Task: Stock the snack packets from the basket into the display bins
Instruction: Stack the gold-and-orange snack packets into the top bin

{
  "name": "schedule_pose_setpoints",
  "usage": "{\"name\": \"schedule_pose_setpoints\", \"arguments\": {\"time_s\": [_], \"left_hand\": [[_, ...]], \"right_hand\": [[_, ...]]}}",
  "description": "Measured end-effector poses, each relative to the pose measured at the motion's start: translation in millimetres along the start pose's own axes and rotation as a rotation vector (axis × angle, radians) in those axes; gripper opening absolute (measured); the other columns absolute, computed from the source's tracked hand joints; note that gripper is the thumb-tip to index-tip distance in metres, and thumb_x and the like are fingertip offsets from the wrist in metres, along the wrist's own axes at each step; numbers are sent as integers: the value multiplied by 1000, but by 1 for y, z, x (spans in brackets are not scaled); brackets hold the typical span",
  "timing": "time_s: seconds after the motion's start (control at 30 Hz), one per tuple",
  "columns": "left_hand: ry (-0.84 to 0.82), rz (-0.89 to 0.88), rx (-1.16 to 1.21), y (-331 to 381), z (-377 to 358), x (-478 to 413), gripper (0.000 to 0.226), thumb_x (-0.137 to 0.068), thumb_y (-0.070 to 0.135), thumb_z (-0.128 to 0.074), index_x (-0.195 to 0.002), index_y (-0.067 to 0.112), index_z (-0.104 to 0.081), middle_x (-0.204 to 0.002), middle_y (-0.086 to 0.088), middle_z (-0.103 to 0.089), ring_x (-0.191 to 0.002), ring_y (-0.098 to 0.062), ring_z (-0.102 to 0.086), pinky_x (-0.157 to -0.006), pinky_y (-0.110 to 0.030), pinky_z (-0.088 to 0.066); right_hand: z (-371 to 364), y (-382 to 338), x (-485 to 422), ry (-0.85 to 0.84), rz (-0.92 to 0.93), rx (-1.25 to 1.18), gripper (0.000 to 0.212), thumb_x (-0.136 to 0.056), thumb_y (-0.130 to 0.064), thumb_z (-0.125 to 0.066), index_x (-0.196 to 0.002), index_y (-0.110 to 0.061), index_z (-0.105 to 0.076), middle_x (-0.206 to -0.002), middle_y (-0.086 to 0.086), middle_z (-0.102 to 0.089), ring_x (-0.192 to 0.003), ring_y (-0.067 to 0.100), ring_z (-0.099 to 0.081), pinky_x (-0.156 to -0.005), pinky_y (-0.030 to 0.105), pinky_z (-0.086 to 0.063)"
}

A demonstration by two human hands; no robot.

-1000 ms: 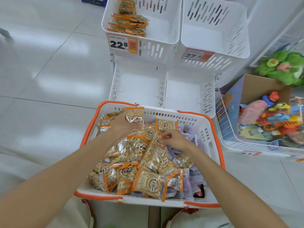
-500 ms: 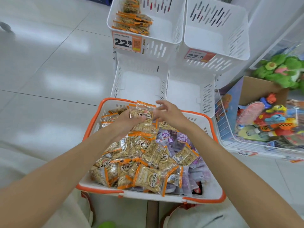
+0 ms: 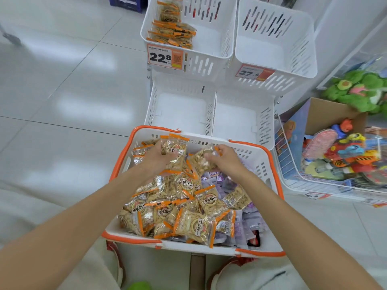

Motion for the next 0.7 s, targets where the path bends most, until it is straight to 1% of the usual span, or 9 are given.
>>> {"name": "schedule_pose_setpoints", "arguments": {"time_s": [0.1,0.17,0.23,0.3,0.4,0.5,0.6,0.63,0.7], "left_hand": [[-19,-14,-23,3,-10,3,50,-97,26,-59,-141,33,-36,-135,10,-37,-118,-18,-50,-84,-51,-58],[-54,-6,36,6,-19,6,40,-96,28,-60,-132,36,-42,-136,9,-42,-120,-17,-51,-81,-50,-59],[-111,5,114,10,-28,7,39,-95,33,-61,-131,36,-45,-140,4,-48,-123,-19,-52,-81,-51,-59],[-147,24,181,14,-32,7,41,-94,35,-60,-132,38,-45,-143,2,-46,-129,-23,-48,-82,-51,-59],[-131,53,266,17,-28,5,38,-96,31,-59,-131,36,-47,-140,-1,-47,-127,-25,-51,-82,-52,-58],[-129,78,351,19,-24,4,32,-97,29,-57,-128,35,-51,-136,-4,-54,-120,-29,-59,-82,-54,-58],[-163,110,432,22,-24,6,32,-98,28,-56,-130,31,-50,-117,-5,-70,-102,-28,-70,-85,-54,-57],[-188,98,420,24,-25,6,33,-98,29,-55,-131,30,-50,-109,-3,-73,-99,-26,-72,-87,-54,-56],[-231,77,368,28,-29,9,39,-98,36,-52,-136,30,-46,-113,-3,-72,-103,-27,-70,-90,-53,-55]], "right_hand": [[2,-42,0,31,75,54,16,-97,-18,-60,-105,-5,-59,-96,8,-68,-69,13,-69,-60,21,-58],[-11,-49,-2,-50,17,-14,31,-100,-28,-52,-111,0,-60,-94,16,-69,-71,19,-72,-74,31,-61],[-31,-49,2,-184,-101,-205,35,-102,-36,-43,-123,-10,-52,-114,18,-62,-75,24,-74,-93,45,-56],[-37,-48,2,-232,-138,-312,41,-100,-30,-40,-132,-6,-47,-139,14,-47,-78,25,-75,-97,50,-52],[-36,-48,3,-279,-100,-449,25,-99,-16,-39,-111,-2,-55,-123,10,-61,-79,21,-70,-85,38,-57],[-37,-47,6,-361,-67,-523,36,-101,-21,-39,-125,-2,-58,-121,6,-62,-90,19,-62,-76,30,-53],[-28,-51,1,-282,99,-162,45,-96,-27,-59,-141,-20,-51,-126,-7,-60,-105,15,-59,-86,26,-46],[-25,-52,-2,-221,158,-6,50,-91,-28,-68,-138,-23,-53,-119,-11,-59,-106,13,-57,-85,24,-44],[-19,-55,-5,-128,194,33,48,-82,-31,-79,-123,-15,-60,-98,-8,-57,-92,12,-56,-79,23,-46]]}}
Point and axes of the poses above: each hand's wrist, its own x-axis away from the middle knuckle, its own z-axis out of the back of the hand, y = z × x, the point moved 10 cm from there along -x, towards the middle knuckle
